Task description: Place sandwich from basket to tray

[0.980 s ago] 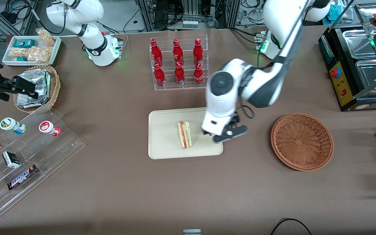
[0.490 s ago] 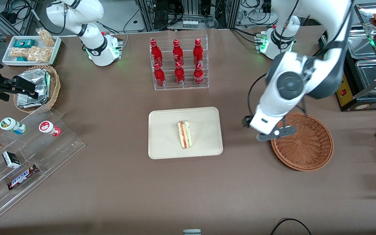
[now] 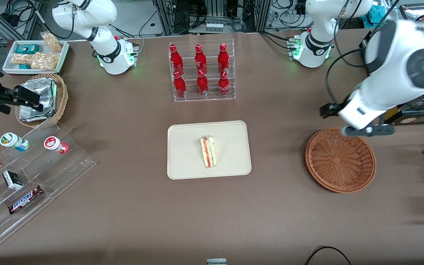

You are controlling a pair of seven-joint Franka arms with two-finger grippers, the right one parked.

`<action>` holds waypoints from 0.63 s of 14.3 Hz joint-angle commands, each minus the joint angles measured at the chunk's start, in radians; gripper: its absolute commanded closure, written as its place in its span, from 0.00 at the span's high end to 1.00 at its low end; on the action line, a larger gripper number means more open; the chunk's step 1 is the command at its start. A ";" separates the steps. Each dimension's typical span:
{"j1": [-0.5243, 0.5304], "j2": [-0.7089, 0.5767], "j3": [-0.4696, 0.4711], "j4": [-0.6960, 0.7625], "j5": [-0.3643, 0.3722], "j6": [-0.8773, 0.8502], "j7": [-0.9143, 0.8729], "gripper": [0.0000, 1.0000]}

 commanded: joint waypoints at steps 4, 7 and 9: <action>0.049 -0.057 0.094 0.065 -0.003 -0.037 0.159 1.00; 0.044 -0.057 0.140 0.118 -0.005 -0.037 0.159 1.00; 0.041 -0.056 0.154 0.127 -0.005 -0.036 0.157 1.00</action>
